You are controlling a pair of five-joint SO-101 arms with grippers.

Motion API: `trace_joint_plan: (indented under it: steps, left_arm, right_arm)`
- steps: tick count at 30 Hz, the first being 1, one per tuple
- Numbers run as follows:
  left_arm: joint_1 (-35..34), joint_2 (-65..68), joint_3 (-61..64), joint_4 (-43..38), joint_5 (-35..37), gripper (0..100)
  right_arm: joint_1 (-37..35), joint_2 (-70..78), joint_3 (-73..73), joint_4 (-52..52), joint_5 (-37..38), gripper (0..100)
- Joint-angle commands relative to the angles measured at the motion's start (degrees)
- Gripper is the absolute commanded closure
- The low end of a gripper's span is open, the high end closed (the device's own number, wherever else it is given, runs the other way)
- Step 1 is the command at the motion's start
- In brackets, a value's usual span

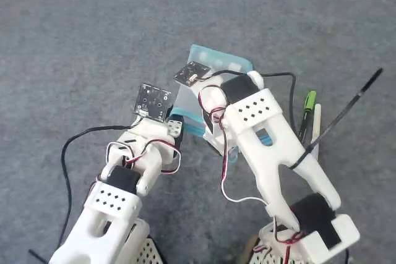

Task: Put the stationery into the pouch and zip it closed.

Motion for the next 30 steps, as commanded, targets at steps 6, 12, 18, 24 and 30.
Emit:
trace_joint_plan:
  steps: [6, 12, 18, 24, 30]
  left_arm:
    - [-6.0, 0.0, -2.1, -2.2, 2.8, 99]
    - [-5.9, 0.0, -2.2, -2.3, 2.8, 99]
    - [-3.6, 0.0, -2.2, -2.2, 2.1, 99]
    - [2.2, -0.1, -1.8, -2.1, -1.2, 99]
    - [2.3, -0.1, -1.7, -2.0, -1.8, 99]
  right_arm:
    - [-2.0, -7.5, -0.7, 1.9, 1.2, 99.2]
    - [-7.6, -7.7, 3.3, -0.2, 1.8, 99.2]
    - [-8.0, -7.6, 3.3, -0.6, 1.6, 99.2]
    - [-2.2, -1.7, 0.6, -0.4, -0.8, 99.2]
    - [5.5, 5.0, -8.4, 2.0, -2.4, 99.2]
